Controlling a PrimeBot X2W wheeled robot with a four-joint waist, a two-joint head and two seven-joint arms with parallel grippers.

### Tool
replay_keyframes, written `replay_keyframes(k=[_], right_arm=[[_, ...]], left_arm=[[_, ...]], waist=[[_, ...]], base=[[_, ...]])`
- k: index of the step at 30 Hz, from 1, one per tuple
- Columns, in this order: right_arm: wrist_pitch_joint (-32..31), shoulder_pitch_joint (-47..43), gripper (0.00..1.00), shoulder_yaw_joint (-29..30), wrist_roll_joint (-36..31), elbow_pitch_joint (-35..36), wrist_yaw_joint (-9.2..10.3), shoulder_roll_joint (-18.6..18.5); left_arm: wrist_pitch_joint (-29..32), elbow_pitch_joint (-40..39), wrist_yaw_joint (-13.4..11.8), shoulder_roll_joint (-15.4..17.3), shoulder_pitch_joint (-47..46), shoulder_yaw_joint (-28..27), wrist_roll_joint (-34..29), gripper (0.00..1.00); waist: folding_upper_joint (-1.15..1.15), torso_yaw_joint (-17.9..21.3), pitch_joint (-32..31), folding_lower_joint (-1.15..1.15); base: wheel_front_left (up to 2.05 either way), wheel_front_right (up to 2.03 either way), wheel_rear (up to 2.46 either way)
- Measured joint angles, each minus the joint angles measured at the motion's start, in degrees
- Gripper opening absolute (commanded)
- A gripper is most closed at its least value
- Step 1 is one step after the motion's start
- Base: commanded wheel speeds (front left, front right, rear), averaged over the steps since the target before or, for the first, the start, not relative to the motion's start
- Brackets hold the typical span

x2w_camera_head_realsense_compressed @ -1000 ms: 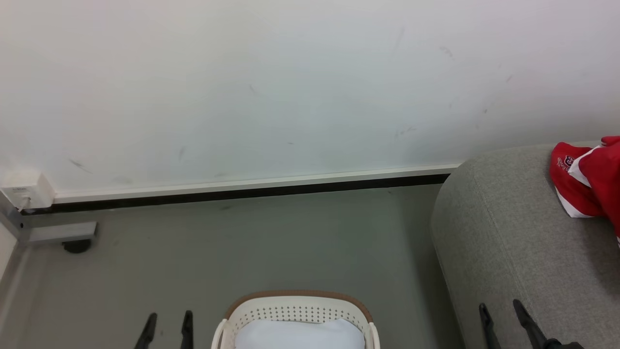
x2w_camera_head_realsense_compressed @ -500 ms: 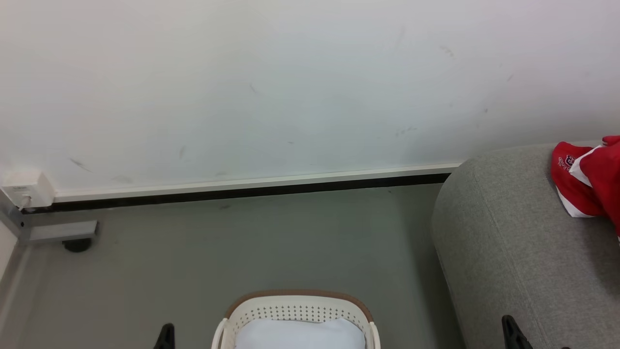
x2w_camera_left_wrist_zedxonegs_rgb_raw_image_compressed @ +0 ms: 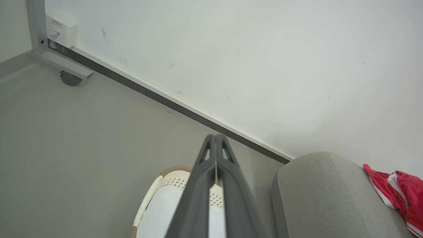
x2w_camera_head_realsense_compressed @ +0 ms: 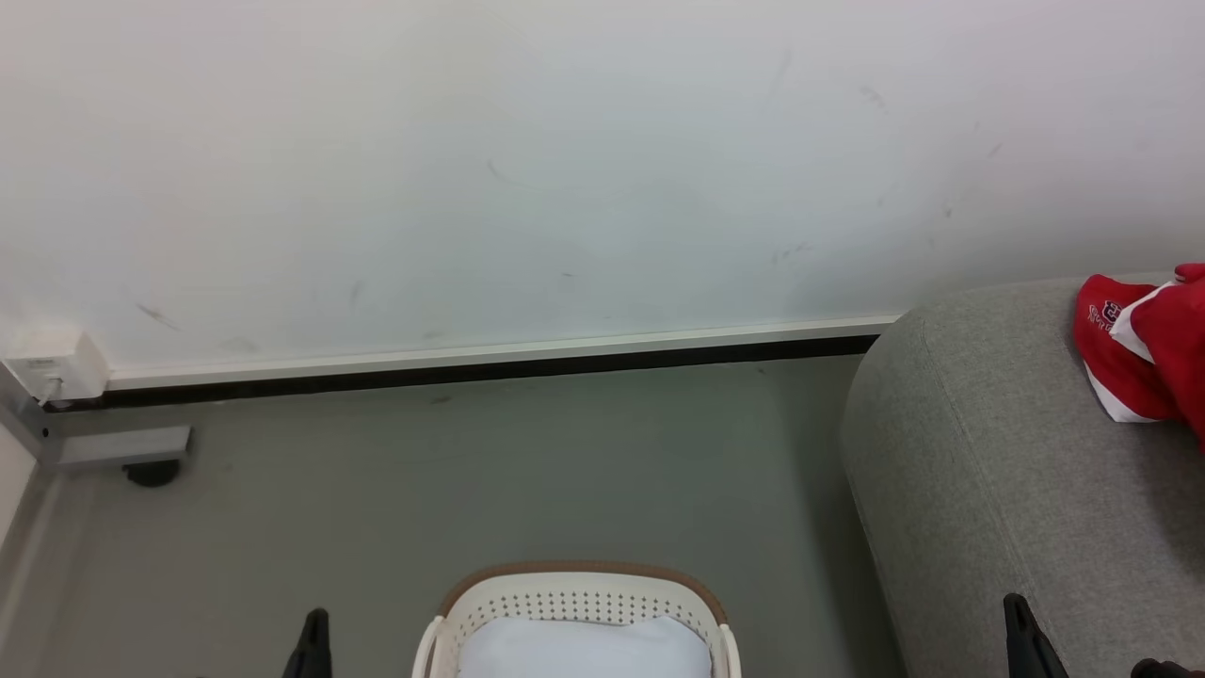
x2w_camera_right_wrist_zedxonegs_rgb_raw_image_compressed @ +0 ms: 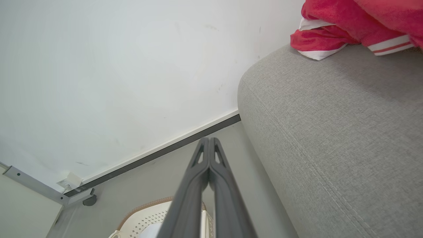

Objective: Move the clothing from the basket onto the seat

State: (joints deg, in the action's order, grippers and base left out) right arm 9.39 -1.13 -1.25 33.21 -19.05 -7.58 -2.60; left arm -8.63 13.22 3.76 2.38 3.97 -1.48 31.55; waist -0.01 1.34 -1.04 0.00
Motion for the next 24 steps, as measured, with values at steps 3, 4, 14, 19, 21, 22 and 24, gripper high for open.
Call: replay_keyframes(k=[3,4,14,19,21,22,24], right_arm=[[-0.64,0.26,0.00,0.26,2.88,0.21,0.00,-0.04],[-0.87,0.42,0.00,0.35,3.59,0.26,0.00,-0.07],[-2.92,1.35,0.00,1.35,12.01,0.87,0.00,-0.24],[-3.91,2.05,0.00,1.72,15.93,1.23,0.00,-0.31],[-4.31,2.19,0.00,1.89,17.29,1.41,0.00,-0.32],[-4.41,2.21,0.00,1.96,17.86,1.46,0.00,-0.32],[-4.80,2.25,0.00,2.12,19.50,1.58,0.00,-0.33]], left_arm=[[0.59,0.01,0.25,0.00,-0.53,-0.20,2.78,0.00],[0.78,0.01,0.26,0.00,-0.62,-0.24,3.66,0.00],[3.01,0.16,0.70,0.01,-1.90,-0.97,12.34,0.00],[3.92,0.24,0.96,0.02,-2.75,-1.35,16.22,0.00],[4.20,0.24,1.00,0.02,-2.87,-1.44,17.28,0.00],[4.45,0.25,1.00,0.02,-2.93,-1.51,18.15,0.00],[4.77,0.30,1.09,0.02,-3.10,-1.62,19.90,0.00]], waist=[[0.00,-0.04,0.04,0.00],[0.00,-0.05,0.05,0.00],[0.00,-0.19,0.17,0.00],[0.00,-0.25,0.22,0.00],[0.00,-0.28,0.25,0.00],[0.00,-0.29,0.26,0.00],[0.00,-0.32,0.29,0.00]], base=[[0.00,0.00,0.00],[0.00,0.00,0.00],[0.00,0.00,0.00],[0.00,0.00,0.00],[0.00,0.00,0.00],[0.00,0.00,0.00],[0.00,0.00,0.00]])
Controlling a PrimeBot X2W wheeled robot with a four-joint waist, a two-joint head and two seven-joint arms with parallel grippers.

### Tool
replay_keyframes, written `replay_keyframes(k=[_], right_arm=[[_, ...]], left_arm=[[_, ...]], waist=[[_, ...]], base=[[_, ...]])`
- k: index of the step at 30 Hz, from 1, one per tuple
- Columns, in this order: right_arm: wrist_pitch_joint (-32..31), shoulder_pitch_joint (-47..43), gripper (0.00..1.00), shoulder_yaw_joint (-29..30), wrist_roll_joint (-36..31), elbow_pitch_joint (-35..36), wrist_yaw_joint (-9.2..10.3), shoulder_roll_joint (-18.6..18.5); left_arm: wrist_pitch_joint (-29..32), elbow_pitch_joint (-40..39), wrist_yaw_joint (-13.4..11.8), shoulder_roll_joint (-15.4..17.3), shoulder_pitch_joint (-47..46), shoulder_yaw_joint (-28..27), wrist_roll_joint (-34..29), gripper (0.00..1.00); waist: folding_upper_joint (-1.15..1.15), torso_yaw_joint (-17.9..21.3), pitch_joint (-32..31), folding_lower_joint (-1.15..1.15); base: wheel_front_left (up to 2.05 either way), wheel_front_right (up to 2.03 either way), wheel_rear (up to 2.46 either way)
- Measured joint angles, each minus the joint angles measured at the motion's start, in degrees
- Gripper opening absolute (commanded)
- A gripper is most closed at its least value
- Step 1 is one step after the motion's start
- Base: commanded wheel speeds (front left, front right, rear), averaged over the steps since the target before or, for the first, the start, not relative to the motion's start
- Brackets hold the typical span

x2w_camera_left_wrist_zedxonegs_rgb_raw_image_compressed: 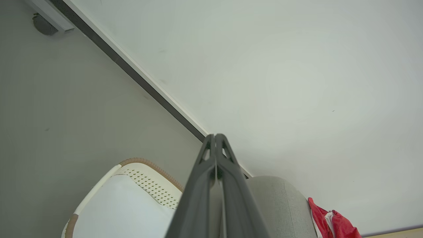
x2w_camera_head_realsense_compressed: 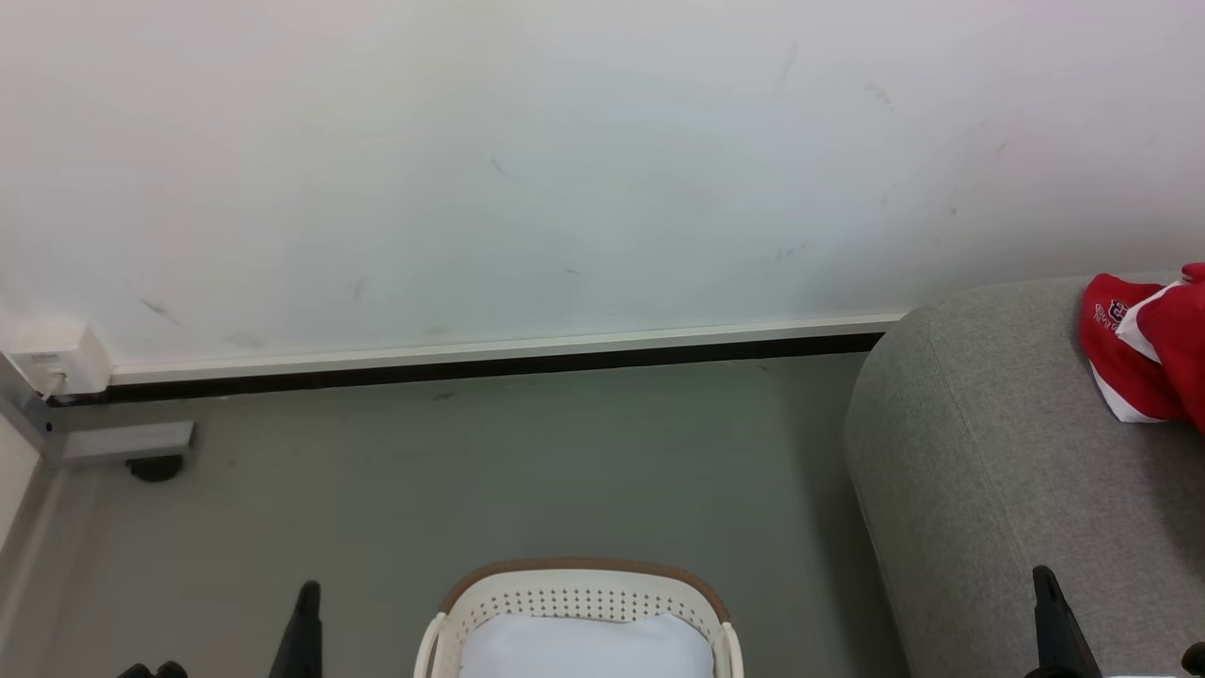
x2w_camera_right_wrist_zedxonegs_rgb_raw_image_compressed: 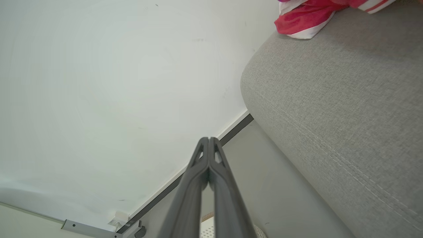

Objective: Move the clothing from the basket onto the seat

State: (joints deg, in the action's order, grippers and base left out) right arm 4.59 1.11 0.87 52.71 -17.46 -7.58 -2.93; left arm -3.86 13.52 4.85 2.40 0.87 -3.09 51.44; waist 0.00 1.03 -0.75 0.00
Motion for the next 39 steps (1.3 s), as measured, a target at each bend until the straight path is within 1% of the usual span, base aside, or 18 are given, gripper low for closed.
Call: replay_keyframes(k=[17,39], right_arm=[[-2.91,1.22,0.00,1.37,11.09,0.88,0.00,-0.12],[-6.32,2.84,0.00,2.99,23.28,2.00,0.01,-0.15]], left_arm=[[2.89,0.15,0.68,0.04,-1.98,-0.87,11.07,0.00],[6.15,0.32,1.46,0.11,-4.10,-2.00,23.88,0.00]], waist=[[0.00,-0.22,0.20,0.00],[0.00,-0.52,0.47,0.00]], base=[[0.00,0.00,0.00],[0.00,0.00,0.00]])
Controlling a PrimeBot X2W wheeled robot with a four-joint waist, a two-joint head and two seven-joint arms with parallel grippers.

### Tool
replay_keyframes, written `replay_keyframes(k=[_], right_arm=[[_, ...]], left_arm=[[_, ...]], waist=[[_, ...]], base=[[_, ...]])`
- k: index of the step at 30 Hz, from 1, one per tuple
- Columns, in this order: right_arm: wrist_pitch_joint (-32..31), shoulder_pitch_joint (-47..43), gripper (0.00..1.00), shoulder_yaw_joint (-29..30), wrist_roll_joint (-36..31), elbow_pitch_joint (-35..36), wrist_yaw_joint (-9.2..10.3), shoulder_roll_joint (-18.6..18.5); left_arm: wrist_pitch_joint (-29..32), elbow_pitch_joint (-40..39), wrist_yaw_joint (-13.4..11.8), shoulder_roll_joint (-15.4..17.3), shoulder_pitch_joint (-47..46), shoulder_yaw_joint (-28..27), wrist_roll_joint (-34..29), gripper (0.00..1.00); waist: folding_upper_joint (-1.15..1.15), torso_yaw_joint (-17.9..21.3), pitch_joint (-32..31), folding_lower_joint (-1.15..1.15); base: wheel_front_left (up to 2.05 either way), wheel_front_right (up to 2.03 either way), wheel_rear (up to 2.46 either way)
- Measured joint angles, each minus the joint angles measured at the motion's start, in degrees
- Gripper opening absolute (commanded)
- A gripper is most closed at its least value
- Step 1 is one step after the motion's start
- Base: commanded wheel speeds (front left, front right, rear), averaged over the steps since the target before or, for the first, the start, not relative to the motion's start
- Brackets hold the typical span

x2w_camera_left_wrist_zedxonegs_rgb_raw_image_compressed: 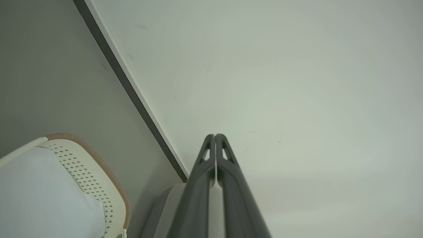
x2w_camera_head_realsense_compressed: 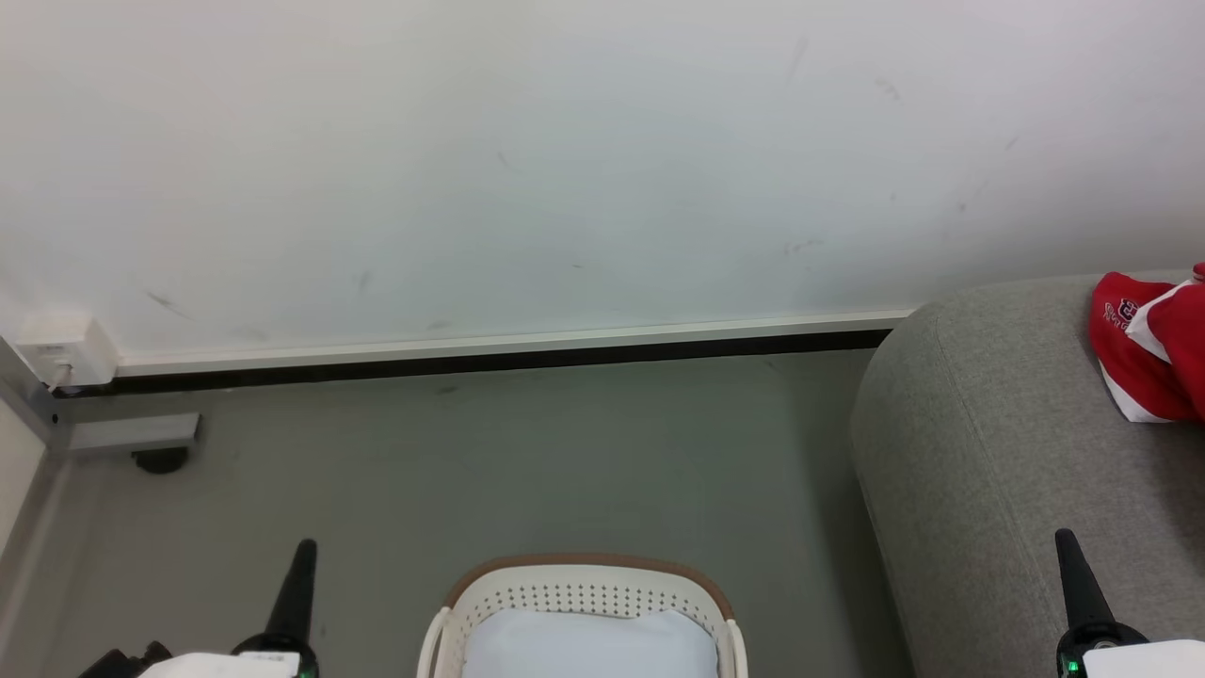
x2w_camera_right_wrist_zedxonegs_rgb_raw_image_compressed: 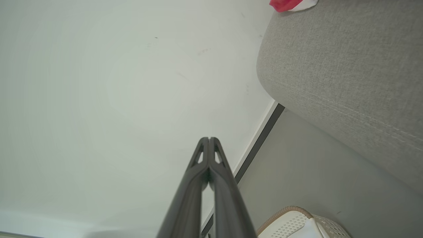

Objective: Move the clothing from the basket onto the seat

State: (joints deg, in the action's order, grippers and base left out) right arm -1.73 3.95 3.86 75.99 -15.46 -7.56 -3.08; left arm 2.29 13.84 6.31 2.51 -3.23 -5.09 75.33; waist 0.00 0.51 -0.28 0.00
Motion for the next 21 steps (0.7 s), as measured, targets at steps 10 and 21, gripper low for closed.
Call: replay_keyframes(k=[10,21], right_arm=[[-1.25,0.60,0.00,0.55,4.83,0.44,0.00,0.00],[-2.52,1.09,0.00,1.25,9.62,0.74,0.00,-0.01]], left_arm=[[1.20,0.08,0.30,0.02,-0.66,-0.35,4.78,0.00],[2.46,0.12,0.73,0.07,-1.58,-0.77,9.36,0.00]], waist=[[0.00,-0.13,0.12,0.00],[0.00,-0.27,0.25,0.00]], base=[[0.00,0.00,0.00],[0.00,0.00,0.00]])
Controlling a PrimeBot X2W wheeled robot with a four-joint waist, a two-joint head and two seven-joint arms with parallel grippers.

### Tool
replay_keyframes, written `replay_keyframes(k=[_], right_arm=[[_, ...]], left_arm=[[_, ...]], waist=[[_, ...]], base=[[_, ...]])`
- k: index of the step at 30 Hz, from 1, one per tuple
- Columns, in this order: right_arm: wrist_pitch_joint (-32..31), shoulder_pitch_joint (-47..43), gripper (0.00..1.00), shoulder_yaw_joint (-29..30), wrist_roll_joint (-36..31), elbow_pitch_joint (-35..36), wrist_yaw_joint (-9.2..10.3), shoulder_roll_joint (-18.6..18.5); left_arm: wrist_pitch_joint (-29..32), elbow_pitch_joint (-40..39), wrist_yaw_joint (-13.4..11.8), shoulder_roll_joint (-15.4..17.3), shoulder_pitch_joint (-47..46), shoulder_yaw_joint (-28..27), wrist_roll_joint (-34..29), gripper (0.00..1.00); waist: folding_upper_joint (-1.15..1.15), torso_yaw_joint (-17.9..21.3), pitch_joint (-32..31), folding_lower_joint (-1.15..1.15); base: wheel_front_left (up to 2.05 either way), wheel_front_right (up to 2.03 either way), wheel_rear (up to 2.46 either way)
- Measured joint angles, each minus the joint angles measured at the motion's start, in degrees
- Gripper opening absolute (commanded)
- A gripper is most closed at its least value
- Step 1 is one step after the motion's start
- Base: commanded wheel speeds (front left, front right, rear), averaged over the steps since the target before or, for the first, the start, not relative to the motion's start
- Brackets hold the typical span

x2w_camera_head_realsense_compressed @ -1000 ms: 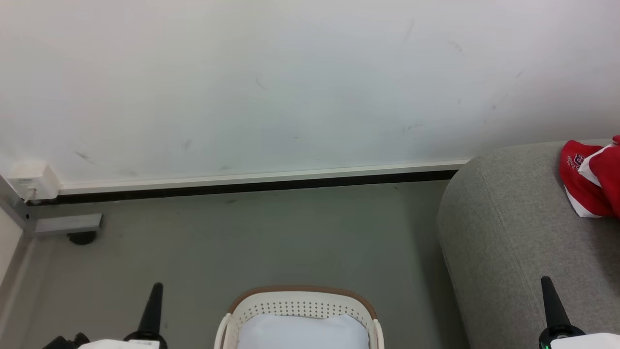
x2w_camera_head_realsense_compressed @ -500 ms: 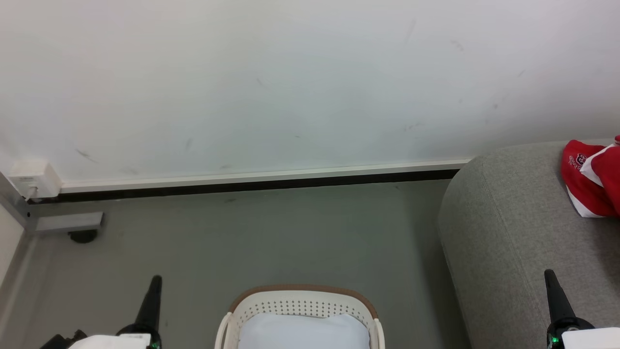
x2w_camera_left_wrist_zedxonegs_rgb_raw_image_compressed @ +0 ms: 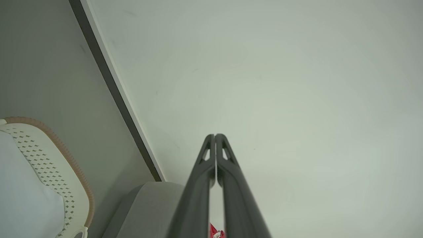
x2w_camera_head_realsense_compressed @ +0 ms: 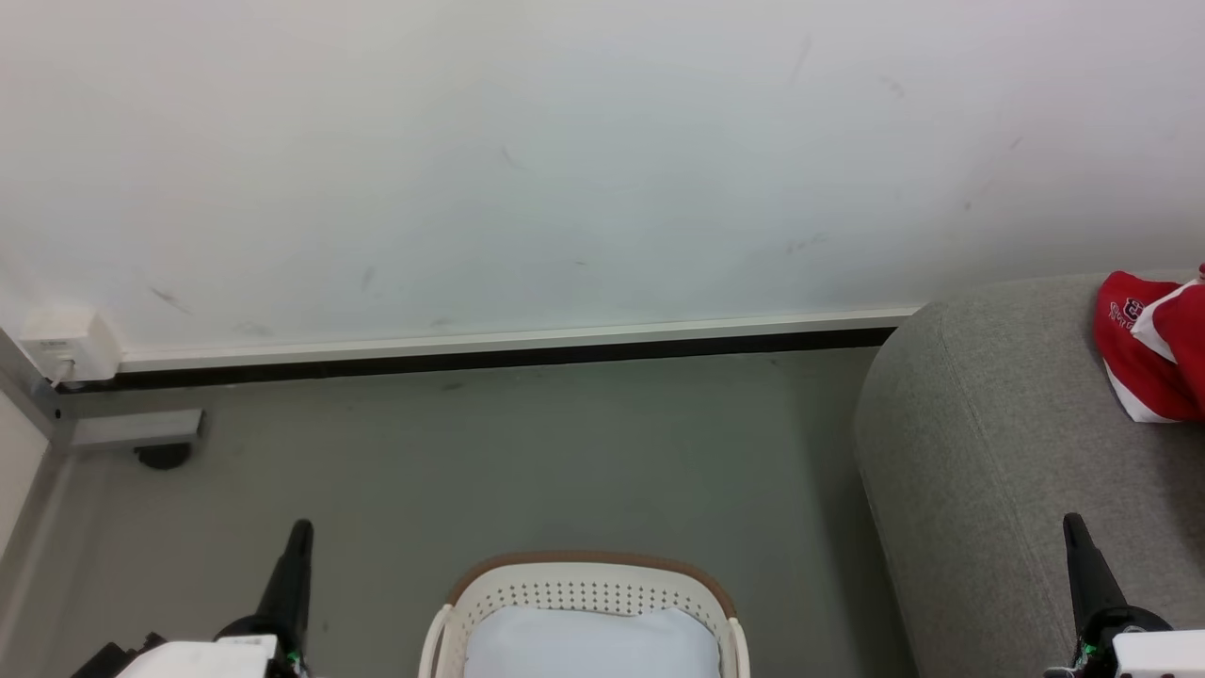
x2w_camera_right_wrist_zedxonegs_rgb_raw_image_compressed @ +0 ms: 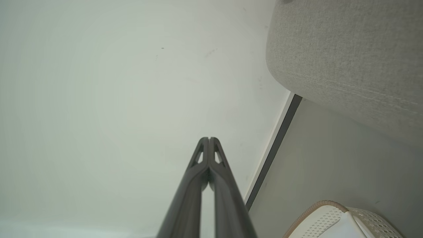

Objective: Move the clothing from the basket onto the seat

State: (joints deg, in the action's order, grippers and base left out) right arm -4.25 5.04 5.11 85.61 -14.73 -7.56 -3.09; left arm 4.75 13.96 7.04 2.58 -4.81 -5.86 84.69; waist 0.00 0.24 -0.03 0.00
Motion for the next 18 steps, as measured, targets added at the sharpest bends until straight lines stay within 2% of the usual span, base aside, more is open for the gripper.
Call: replay_keyframes(k=[18], right_arm=[[-1.85,0.77,0.00,0.92,6.93,0.60,0.00,0.00]], left_arm=[[1.76,0.10,0.27,0.08,-1.14,-0.63,7.21,0.00]], waist=[[0.00,-0.23,0.21,0.00]], base=[[0.00,0.00,0.00]])
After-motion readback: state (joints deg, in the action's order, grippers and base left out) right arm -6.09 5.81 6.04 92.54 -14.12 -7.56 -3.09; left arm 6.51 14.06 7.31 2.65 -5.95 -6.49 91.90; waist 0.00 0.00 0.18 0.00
